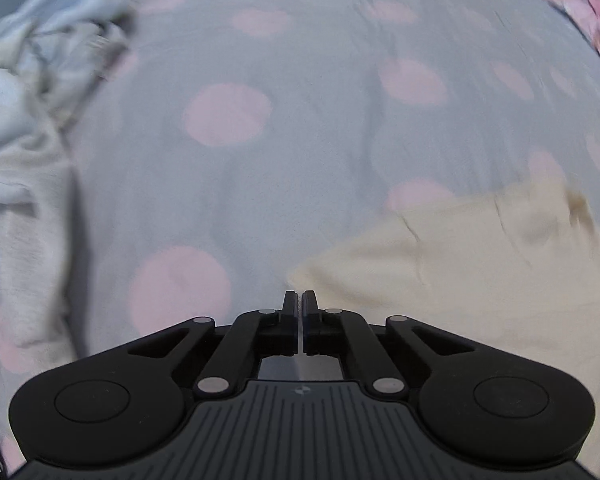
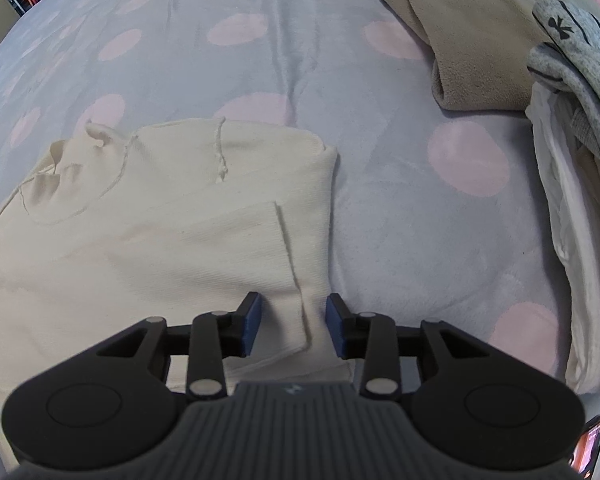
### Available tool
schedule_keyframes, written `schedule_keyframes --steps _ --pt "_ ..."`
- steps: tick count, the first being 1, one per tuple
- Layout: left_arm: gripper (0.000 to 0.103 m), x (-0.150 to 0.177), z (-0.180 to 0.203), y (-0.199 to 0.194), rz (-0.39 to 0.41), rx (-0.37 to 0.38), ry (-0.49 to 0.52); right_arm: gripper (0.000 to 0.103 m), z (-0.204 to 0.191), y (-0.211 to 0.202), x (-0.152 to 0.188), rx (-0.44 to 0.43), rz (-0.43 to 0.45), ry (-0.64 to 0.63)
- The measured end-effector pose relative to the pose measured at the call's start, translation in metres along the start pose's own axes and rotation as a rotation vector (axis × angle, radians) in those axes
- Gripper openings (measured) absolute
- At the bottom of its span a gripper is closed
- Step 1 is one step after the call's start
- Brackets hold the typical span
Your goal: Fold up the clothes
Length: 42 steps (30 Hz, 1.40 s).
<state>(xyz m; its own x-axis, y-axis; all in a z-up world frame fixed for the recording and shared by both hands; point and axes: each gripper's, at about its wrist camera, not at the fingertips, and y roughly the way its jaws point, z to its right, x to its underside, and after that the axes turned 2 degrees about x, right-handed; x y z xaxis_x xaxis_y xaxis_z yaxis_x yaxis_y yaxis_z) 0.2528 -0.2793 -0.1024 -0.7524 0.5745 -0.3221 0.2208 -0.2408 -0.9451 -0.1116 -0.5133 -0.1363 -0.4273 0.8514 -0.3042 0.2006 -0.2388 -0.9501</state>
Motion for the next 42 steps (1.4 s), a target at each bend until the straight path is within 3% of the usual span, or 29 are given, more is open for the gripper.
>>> schedule_keyframes --steps 3,5,6,8,11,13,17,21,24,27,31,36,42 --pt "0.0 -0.01 -0.029 -0.011 0.029 0.055 -0.133 0.04 0.001 0.0 0.0 -0.005 -0.004 0.0" --pt "0.0 -0.011 -0.032 -0.021 0.11 -0.07 -0.102 0.04 0.002 0.0 0.0 -0.003 -0.006 0.001" --pt "0.0 -0.012 -0.037 -0.024 0.12 -0.06 -0.124 0.041 0.003 0.0 0.0 -0.004 -0.008 0.004" --pt "0.0 -0.013 -0.047 -0.027 0.091 0.057 -0.18 0.041 0.004 0.0 -0.001 -0.009 -0.011 0.012" --pt "0.001 -0.009 -0.036 -0.028 0.084 0.084 -0.104 0.04 0.007 -0.008 -0.006 -0.033 0.007 0.027" --pt "0.013 -0.006 -0.026 -0.028 0.082 0.115 -0.052 0.041 0.013 -0.021 -0.013 -0.074 0.052 0.047" --pt "0.017 -0.001 0.012 -0.023 0.105 0.141 0.106 0.041 0.028 -0.036 -0.027 -0.128 0.146 0.097" --pt "0.024 0.008 0.038 -0.02 0.078 0.185 0.222 0.041 0.029 -0.023 -0.034 -0.181 0.124 0.096" --pt "0.024 0.011 0.048 -0.019 0.087 0.149 0.247 0.041 0.022 -0.007 -0.033 -0.17 0.113 0.074" --pt "0.025 0.009 0.041 -0.019 0.086 0.155 0.218 0.037 0.017 0.002 -0.031 -0.152 0.109 0.063" --pt "0.025 0.009 0.033 -0.02 0.088 0.15 0.206 0.002 0.006 0.001 -0.028 -0.169 0.122 0.05" --pt "0.025 0.01 0.029 -0.02 0.089 0.136 0.207 0.002 0.001 -0.025 -0.029 -0.182 0.201 0.037" --pt "0.025 0.012 0.029 -0.022 0.096 0.132 0.215 0.001 0.019 -0.043 -0.034 -0.118 0.294 0.111"
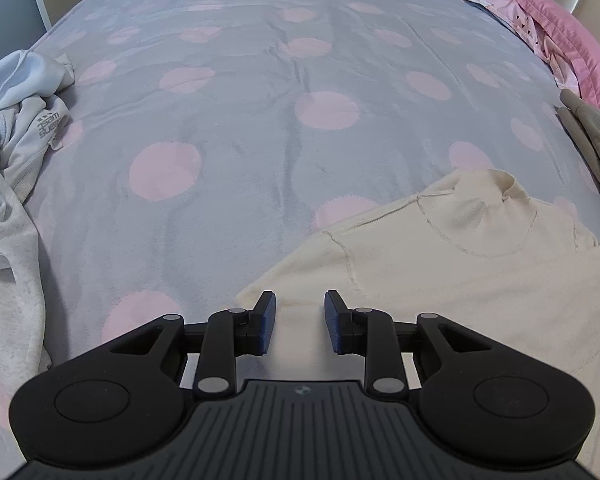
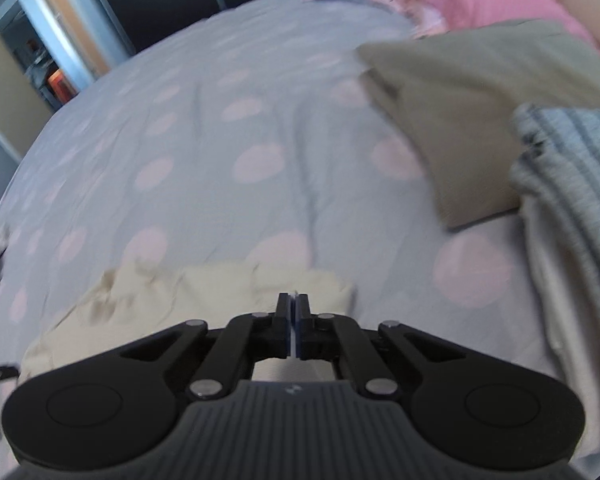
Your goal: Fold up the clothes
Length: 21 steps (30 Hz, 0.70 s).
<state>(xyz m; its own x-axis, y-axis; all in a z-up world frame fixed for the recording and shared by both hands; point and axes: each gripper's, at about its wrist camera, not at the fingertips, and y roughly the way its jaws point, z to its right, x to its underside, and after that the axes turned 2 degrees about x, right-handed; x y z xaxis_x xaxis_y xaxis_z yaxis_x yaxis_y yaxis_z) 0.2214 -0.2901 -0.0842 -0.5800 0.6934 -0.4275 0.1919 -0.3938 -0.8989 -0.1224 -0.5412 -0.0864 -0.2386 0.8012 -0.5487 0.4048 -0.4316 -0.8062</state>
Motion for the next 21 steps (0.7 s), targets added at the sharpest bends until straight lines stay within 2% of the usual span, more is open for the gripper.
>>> schedule_keyframes --steps 5,6,8,10,15,21 --pt "0.025 0.003 0.003 0.001 -0.006 -0.008 0.014 0.003 0.003 0.017 0.002 0.014 -0.07 0.006" --pt "0.025 0.003 0.004 0.001 -0.005 -0.014 0.016 0.008 0.004 0.02 0.004 0.026 -0.077 0.002" --pt "0.025 0.004 0.004 0.0 0.006 -0.026 0.013 0.011 0.008 0.022 0.004 0.041 -0.088 0.013" --pt "0.025 0.004 0.0 -0.001 0.013 -0.036 -0.008 0.028 0.016 0.02 0.003 0.031 -0.092 0.049" --pt "0.033 0.009 -0.007 -0.002 -0.001 -0.033 -0.038 0.03 0.03 0.016 0.005 0.014 -0.108 0.071" --pt "0.037 0.025 -0.012 0.005 -0.083 0.022 -0.053 0.032 0.045 0.026 0.024 -0.038 -0.204 0.095"
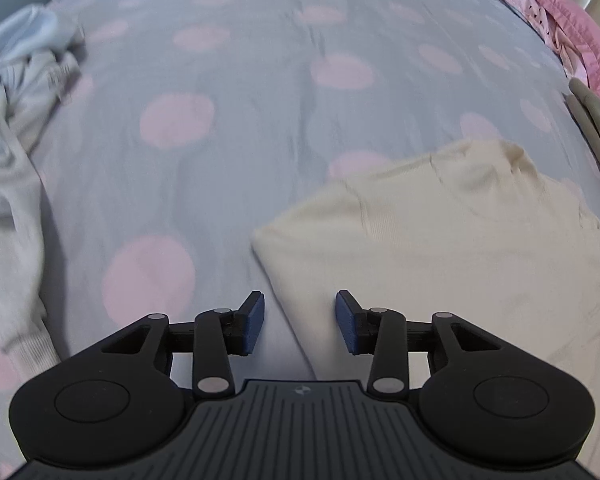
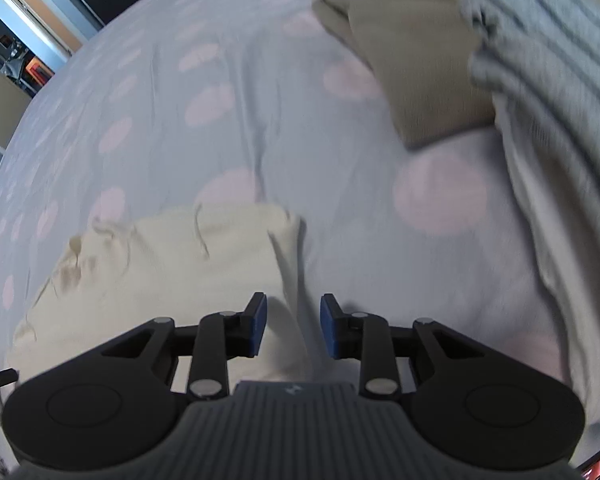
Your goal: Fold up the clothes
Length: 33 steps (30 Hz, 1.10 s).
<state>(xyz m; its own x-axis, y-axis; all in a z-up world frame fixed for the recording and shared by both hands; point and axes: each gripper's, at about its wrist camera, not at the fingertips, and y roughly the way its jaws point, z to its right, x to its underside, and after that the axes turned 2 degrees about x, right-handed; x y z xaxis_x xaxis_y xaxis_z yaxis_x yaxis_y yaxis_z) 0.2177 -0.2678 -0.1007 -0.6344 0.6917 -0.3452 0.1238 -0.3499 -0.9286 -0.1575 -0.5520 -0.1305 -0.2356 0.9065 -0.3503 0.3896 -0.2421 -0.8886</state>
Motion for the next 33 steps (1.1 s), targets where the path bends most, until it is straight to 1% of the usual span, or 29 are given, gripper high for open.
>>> schedule_keyframes --steps 3,5,6,7,8,9,10,12,13,16,19,20,22,24,26,28,29,31,33 --pt "0.037 0.009 -0.002 0.001 -0.029 0.065 -0.024 0.032 0.005 0.005 0.006 -0.03 -0.038 0.024" --pt "0.037 0.014 -0.001 0.002 -0.051 0.101 -0.02 0.024 0.006 0.005 0.01 -0.038 -0.051 0.016" --pt "0.037 0.016 0.0 0.002 -0.058 0.106 -0.013 0.014 0.006 0.005 0.011 -0.045 -0.053 0.014" --pt "0.037 0.018 0.002 0.002 -0.057 0.108 -0.006 0.012 0.006 0.004 0.012 -0.052 -0.052 0.011" --pt "0.035 0.019 0.003 0.001 -0.056 0.111 0.0 0.01 0.005 0.003 0.012 -0.054 -0.045 0.008" --pt "0.022 0.02 0.004 0.0 -0.055 0.114 0.007 0.009 0.004 0.001 0.013 -0.053 -0.041 0.002" --pt "0.013 0.021 0.007 -0.001 -0.049 0.112 0.019 0.008 0.002 -0.001 0.014 -0.049 -0.037 -0.004" --pt "0.007 0.023 0.012 -0.004 -0.037 0.092 0.047 0.007 -0.003 -0.009 0.015 -0.051 -0.026 -0.015" --pt "0.006 0.024 0.014 -0.005 -0.03 0.078 0.064 0.007 -0.005 -0.014 0.015 -0.055 -0.021 -0.02" --pt "0.005 0.025 0.014 -0.009 -0.02 0.059 0.088 0.007 -0.01 -0.028 0.018 -0.093 -0.022 -0.024" --pt "0.005 0.024 0.003 -0.009 -0.02 0.055 0.066 0.007 -0.013 -0.033 0.023 -0.082 -0.018 -0.063" --pt "0.005 0.025 0.0 -0.007 -0.023 0.061 0.055 0.007 -0.012 -0.028 0.025 -0.074 -0.036 -0.063" --pt "0.005 0.026 -0.005 -0.003 -0.031 0.075 0.034 0.007 -0.008 -0.015 0.029 -0.043 -0.076 -0.047" --pt "0.006 0.028 -0.001 -0.001 -0.021 0.058 0.058 0.007 -0.003 -0.003 0.036 -0.008 -0.093 -0.047" --pt "0.007 0.028 0.0 -0.003 -0.008 0.043 0.062 0.007 -0.002 0.001 0.039 0.011 -0.057 -0.068" --pt "0.014 0.029 -0.002 -0.006 0.005 0.022 0.051 0.007 -0.002 0.0 0.04 0.03 -0.023 -0.086" --pt "0.015 0.03 -0.006 -0.008 0.008 0.011 0.038 0.007 -0.002 -0.001 0.039 0.057 -0.013 -0.093" --pt "0.016 0.03 -0.01 -0.014 0.019 -0.001 0.026 0.012 0.0 -0.001 0.038 0.124 -0.01 -0.094" --pt "0.016 0.033 -0.01 -0.023 0.034 -0.023 0.041 0.012 0.007 -0.003 0.037 0.126 -0.007 -0.058"
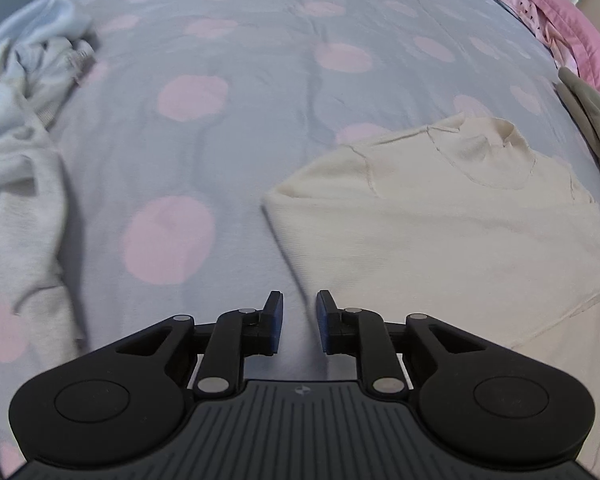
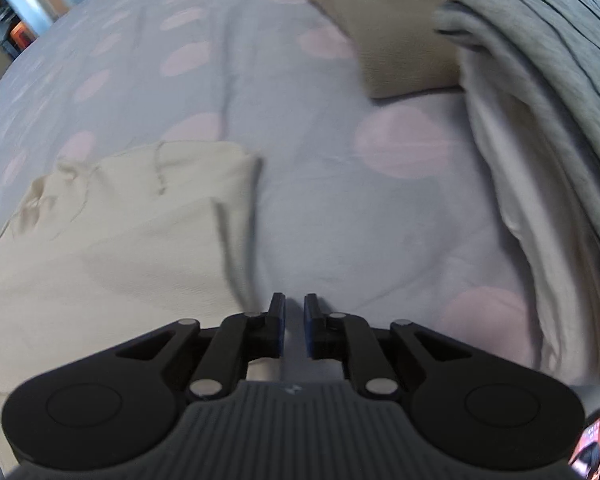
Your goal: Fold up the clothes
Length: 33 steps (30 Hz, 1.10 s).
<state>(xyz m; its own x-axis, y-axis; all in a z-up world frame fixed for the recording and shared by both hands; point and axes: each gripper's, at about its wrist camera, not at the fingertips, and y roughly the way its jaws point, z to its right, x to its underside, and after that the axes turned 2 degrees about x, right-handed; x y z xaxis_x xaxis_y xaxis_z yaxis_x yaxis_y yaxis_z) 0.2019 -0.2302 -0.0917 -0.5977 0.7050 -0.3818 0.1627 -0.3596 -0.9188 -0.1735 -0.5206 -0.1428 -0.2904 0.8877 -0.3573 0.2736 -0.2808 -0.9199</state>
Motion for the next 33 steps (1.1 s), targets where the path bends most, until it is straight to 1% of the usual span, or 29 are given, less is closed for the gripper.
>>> schedule_keyframes --steps 1,2,4,5,7,10,13,15,16,19,21,24,26,30,33 --pt "0.016 0.002 0.002 -0.005 0.011 -0.011 0.018 0.013 0.003 -0.001 0.0 -0.009 -0.005 0.013" --pt "0.016 0.004 0.003 -0.009 0.02 -0.007 0.033 0.014 0.004 -0.002 0.001 -0.016 -0.01 0.02" --pt "0.019 0.011 0.006 -0.017 0.03 0.01 0.062 0.02 0.005 -0.006 0.003 -0.034 -0.007 0.016" --pt "0.02 0.014 0.008 -0.018 0.028 0.007 0.071 0.02 0.004 -0.008 0.004 -0.046 -0.002 0.005" --pt "0.021 0.022 0.011 -0.02 0.022 -0.002 0.088 0.022 -0.001 -0.013 0.008 -0.068 0.001 -0.032" --pt "0.021 0.033 0.015 -0.02 -0.008 -0.01 0.099 0.024 -0.008 -0.019 0.016 -0.091 0.0 -0.091" --pt "0.021 0.045 0.018 -0.026 -0.016 -0.011 0.112 0.026 -0.013 -0.024 0.026 -0.106 -0.017 -0.157" --pt "0.021 0.056 0.023 -0.031 -0.008 -0.011 0.142 0.031 -0.015 -0.028 0.038 -0.117 -0.031 -0.221" --pt "0.021 0.061 0.025 -0.033 -0.005 -0.011 0.158 0.032 -0.018 -0.028 0.045 -0.118 -0.039 -0.256" --pt "0.021 0.084 0.037 -0.038 0.014 -0.036 0.238 0.032 -0.023 -0.033 0.069 -0.11 -0.05 -0.352" --pt "0.021 0.1 0.046 -0.043 0.018 -0.034 0.291 0.032 -0.026 -0.038 0.086 -0.105 -0.047 -0.421" --pt "0.021 0.123 0.056 -0.047 -0.012 -0.011 0.336 0.034 -0.026 -0.042 0.113 -0.101 -0.07 -0.497" --pt "0.021 0.139 0.06 -0.049 -0.036 -0.009 0.352 0.034 -0.022 -0.044 0.128 -0.102 -0.099 -0.515" --pt "0.021 0.168 0.061 -0.049 -0.081 -0.018 0.35 0.036 -0.01 -0.05 0.152 -0.081 -0.102 -0.53" --pt "0.021 0.188 0.063 -0.048 -0.117 -0.019 0.338 0.036 0.004 -0.052 0.164 -0.084 -0.165 -0.479"
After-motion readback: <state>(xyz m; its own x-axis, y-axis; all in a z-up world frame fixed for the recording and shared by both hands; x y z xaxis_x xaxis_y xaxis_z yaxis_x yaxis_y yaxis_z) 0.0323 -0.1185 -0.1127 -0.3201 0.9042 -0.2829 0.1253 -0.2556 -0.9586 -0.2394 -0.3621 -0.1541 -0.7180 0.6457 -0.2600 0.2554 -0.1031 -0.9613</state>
